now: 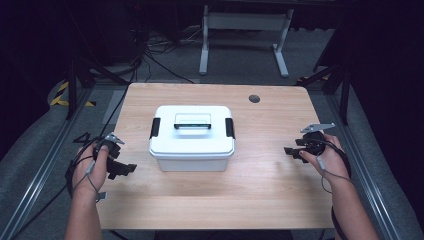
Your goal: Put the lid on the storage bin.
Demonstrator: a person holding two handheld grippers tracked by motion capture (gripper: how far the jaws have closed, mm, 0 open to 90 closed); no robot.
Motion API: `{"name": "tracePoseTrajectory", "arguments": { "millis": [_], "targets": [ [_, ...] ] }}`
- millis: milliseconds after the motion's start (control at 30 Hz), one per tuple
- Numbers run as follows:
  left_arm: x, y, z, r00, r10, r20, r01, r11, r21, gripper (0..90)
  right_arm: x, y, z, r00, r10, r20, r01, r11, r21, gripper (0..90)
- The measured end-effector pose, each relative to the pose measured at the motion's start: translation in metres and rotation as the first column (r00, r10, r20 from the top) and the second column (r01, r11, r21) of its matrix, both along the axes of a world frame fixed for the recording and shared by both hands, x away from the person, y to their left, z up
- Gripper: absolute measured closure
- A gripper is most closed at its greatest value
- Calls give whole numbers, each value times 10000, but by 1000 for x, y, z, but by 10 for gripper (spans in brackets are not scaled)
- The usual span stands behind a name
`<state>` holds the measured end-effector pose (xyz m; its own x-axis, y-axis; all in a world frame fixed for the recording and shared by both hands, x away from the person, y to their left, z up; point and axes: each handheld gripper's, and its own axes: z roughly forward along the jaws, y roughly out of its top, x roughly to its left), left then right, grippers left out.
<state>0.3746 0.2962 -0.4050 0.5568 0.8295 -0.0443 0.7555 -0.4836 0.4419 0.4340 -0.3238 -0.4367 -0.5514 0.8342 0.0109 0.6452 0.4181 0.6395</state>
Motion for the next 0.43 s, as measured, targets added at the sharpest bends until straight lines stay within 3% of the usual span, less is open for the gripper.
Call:
{"name": "tracePoseTrajectory", "arguments": {
  "millis": [333,433],
  "targets": [
    [7,2,-11,9997,174,-172,-174,9998,-17,178,3,-5,-21,9988,-158,-469,145,9995,-275,353],
    [6,2,-12,9991,386,-164,-390,9990,-206,179,4,-6,-23,9982,-313,-510,304,9994,-193,348]
  ]
}}
